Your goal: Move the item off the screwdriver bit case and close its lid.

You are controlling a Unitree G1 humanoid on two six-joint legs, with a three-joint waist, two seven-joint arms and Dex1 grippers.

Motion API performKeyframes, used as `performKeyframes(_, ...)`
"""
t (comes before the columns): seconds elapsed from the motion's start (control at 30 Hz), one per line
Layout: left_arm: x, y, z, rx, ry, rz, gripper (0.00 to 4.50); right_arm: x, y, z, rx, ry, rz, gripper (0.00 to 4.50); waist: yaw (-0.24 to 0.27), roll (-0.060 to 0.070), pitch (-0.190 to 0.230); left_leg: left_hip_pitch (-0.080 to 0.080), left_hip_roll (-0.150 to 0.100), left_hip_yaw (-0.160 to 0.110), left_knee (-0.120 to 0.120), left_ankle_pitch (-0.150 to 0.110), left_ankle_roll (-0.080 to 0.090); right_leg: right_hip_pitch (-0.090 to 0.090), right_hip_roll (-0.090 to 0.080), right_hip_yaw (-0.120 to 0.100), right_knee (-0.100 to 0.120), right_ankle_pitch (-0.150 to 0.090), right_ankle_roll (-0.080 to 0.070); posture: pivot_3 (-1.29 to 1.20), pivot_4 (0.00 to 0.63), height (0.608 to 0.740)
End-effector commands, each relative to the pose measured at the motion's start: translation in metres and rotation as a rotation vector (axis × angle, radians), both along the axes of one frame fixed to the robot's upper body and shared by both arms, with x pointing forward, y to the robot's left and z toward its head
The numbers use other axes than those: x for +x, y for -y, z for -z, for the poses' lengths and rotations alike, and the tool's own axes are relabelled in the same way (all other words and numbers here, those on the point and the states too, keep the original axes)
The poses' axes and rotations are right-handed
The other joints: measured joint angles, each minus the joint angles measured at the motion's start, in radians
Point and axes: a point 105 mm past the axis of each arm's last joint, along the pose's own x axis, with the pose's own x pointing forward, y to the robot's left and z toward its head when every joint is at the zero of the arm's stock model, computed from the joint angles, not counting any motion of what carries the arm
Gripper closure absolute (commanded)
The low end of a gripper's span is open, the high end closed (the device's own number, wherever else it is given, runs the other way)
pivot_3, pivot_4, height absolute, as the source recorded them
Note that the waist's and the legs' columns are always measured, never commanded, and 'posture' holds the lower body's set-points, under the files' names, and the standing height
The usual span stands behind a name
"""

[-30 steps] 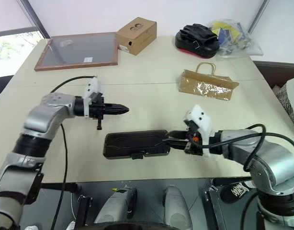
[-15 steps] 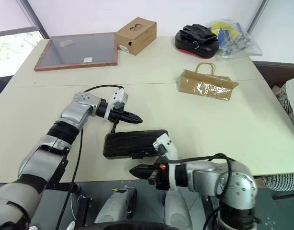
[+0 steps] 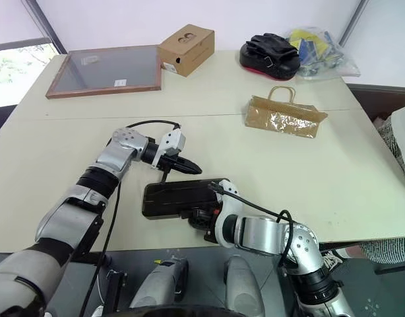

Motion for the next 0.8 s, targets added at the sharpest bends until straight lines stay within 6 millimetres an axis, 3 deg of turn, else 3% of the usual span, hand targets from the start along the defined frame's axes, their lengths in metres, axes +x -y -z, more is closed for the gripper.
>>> performKeyframes(0.03, -0.003, -0.006, 0.006, 0.051, 0.043, 0.036, 4.50, -0.003, -0.005, -0.003, 0.003, -0.005, 0.007, 4.46, -0.001, 0.000, 0.000, 0.000, 0.000, 0.000, 0.000, 0.000, 0.000, 0.000, 0.000, 0.000, 0.000, 0.000, 0.000, 0.00, 0.150, 0.740)
performKeyframes(0.37, -0.021, -0.014, 0.032, 0.138, 0.038, 0.111, 4.50, 0.001, -0.006, -0.007, -0.016, 0.022, 0.016, 4.46, -0.009, 0.000, -0.001, 0.000, 0.001, -0.001, 0.000, -0.001, 0.001, 0.001, 0.000, 0.000, 0.000, 0.000, 0.000, 0.00, 0.150, 0.740)
performKeyframes(0.8, -0.041, 0.001, 0.043, 0.118, -0.001, 0.163, 4.50, 0.028, -0.007, -0.024, -0.122, 0.320, -0.004, 4.46, -0.021, 0.002, -0.002, 0.001, 0.000, -0.002, 0.000, -0.001, 0.002, 0.001, 0.001, 0.000, 0.000, 0.000, 0.000, 0.00, 0.150, 0.740)
